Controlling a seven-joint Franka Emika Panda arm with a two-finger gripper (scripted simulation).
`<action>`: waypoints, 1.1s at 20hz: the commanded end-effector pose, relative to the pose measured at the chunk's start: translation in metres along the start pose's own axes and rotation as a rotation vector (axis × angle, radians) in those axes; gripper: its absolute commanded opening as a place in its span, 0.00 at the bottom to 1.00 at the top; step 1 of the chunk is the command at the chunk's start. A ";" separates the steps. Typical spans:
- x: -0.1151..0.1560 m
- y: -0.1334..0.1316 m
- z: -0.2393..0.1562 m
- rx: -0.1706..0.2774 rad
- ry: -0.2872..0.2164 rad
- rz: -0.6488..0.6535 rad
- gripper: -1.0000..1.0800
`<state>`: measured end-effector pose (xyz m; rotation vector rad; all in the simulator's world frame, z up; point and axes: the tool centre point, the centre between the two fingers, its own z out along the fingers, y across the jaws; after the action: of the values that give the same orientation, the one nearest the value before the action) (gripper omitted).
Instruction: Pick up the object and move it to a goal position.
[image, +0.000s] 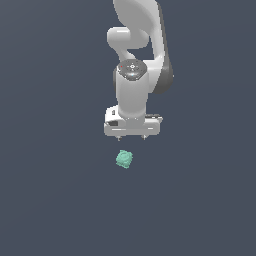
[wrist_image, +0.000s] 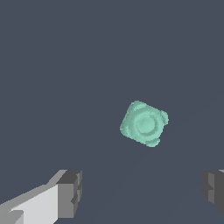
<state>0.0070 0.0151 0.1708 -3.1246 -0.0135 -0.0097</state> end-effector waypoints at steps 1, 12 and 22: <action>0.000 0.000 0.000 0.000 0.000 0.000 0.96; 0.002 -0.008 -0.011 -0.027 0.026 -0.049 0.96; 0.007 -0.002 0.003 -0.021 0.020 0.027 0.96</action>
<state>0.0133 0.0186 0.1718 -3.1466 -0.0016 -0.0447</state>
